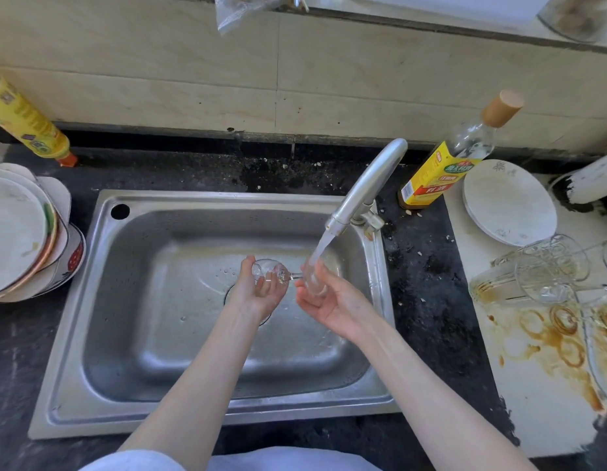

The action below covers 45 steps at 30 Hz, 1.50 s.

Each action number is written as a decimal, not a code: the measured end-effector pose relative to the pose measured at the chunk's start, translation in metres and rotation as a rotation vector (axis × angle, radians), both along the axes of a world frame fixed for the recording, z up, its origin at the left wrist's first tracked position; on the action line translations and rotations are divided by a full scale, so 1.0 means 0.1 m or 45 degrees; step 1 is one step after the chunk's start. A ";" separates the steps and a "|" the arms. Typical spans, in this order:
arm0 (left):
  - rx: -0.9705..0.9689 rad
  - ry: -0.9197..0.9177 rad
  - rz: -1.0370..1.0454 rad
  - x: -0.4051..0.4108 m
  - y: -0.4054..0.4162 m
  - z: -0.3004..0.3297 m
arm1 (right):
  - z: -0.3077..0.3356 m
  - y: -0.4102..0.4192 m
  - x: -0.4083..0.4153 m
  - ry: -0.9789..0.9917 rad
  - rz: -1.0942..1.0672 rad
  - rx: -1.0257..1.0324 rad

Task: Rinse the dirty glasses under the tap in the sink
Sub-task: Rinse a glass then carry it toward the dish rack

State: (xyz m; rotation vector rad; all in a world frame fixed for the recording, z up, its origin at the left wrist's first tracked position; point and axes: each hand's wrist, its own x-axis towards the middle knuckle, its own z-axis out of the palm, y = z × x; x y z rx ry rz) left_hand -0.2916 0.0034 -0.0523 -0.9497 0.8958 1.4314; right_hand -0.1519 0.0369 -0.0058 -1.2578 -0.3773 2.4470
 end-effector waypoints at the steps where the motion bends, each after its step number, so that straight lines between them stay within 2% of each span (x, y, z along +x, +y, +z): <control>1: 0.004 0.062 -0.029 -0.01 0.00 -0.01 | -0.01 0.01 0.02 0.023 0.009 -0.048; 4: -0.006 0.362 -0.154 -0.04 0.02 -0.04 | -0.07 0.04 0.08 -0.060 0.121 -0.057; 7: -0.033 0.626 -0.263 -0.05 0.03 -0.01 | -0.11 0.08 0.09 -0.236 0.363 0.160; 10: -0.057 0.825 -0.315 0.03 0.04 0.09 | -0.05 0.12 0.01 -0.520 0.842 0.659; 12: -0.072 0.956 -0.394 0.13 0.08 0.15 | -0.07 0.13 -0.07 -0.837 1.254 1.198; 13: -0.073 0.994 -0.416 0.15 0.11 0.19 | -0.07 0.12 -0.11 -0.944 1.353 1.408; 14: -0.040 1.005 -0.437 0.14 0.14 0.23 | -0.07 0.11 -0.13 -0.991 1.344 1.501; 15: 0.047 0.992 -0.470 0.12 0.17 0.26 | -0.06 0.11 -0.14 -0.967 1.257 1.466; 16: 0.190 0.966 -0.518 0.08 0.19 0.30 | -0.04 0.12 -0.13 -0.860 1.125 1.309; 19: 0.609 0.947 -0.705 -0.02 0.20 0.38 | 0.02 0.18 -0.07 -0.379 0.873 0.753; 21: 0.722 0.926 -0.729 -0.02 0.20 0.41 | 0.05 0.19 -0.04 -0.252 0.803 0.577; 23: 0.745 0.944 -0.727 -0.01 0.20 0.41 | 0.05 0.16 -0.04 -0.348 0.775 0.664; 24: 0.691 0.981 -0.744 0.00 0.20 0.41 | 0.03 0.13 -0.05 -0.490 0.784 0.817; 26: 0.467 1.193 -0.910 0.04 0.20 0.39 | -0.07 0.08 -0.04 -0.891 0.832 1.271; 27: 0.375 1.340 -1.032 0.08 0.18 0.39 | -0.14 0.05 -0.02 -1.035 0.830 1.423; 28: 0.358 1.453 -1.123 0.12 0.17 0.40 | -0.21 0.01 0.00 -1.084 0.786 1.461; 29: 0.415 1.518 -1.180 0.17 0.15 0.42 | -0.25 -0.02 0.02 -1.072 0.722 1.424; 32: 0.686 1.554 -1.341 0.24 0.07 0.40 | -0.30 -0.05 0.09 -0.825 0.432 1.174; 34: 0.769 1.611 -1.466 0.23 0.02 0.40 | -0.27 -0.04 0.14 -0.774 0.393 1.128; 39: 0.707 1.821 -1.495 0.16 -0.05 0.44 | -0.27 -0.01 0.17 -0.729 0.397 1.129; 43: 0.648 2.041 -1.452 0.17 -0.07 0.46 | -0.30 0.12 0.15 -0.765 0.588 1.217; 45: 0.605 2.110 -1.465 0.17 -0.07 0.46 | -0.30 0.23 0.19 -0.743 0.353 0.970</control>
